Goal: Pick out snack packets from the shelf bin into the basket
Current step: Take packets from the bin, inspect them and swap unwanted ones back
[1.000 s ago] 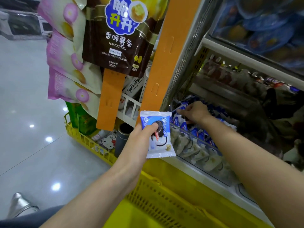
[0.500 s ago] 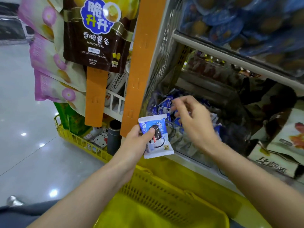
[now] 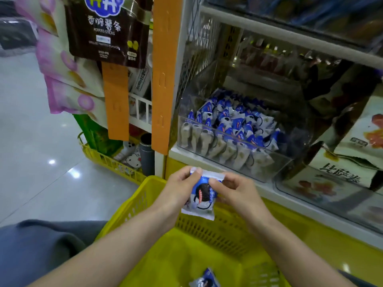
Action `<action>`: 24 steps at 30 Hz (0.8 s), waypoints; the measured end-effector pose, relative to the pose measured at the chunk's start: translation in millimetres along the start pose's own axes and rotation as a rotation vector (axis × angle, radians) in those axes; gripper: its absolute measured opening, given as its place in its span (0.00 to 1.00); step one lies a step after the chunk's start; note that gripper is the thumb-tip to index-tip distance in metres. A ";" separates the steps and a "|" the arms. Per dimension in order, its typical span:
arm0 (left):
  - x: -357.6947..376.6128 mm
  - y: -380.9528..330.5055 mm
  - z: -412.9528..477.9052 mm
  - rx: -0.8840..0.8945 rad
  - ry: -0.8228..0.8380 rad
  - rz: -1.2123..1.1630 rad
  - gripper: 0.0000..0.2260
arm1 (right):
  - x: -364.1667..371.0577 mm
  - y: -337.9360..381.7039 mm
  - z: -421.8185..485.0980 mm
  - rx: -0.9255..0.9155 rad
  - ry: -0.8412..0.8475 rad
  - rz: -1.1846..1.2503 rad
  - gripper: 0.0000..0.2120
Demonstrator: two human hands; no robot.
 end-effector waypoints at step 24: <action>-17.2 40.2 12.3 -0.025 -0.149 -0.156 0.06 | -15.9 -33.9 0.5 0.262 0.020 0.270 0.06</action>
Point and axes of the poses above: each hand's wrist, its own z-axis towards the middle knuckle, its own x-axis out of the palm, y = z × x, the point moved 5 cm from there along z, towards the middle knuckle, and after that the axes turned 7 degrees about z, right-handed, at the moved point
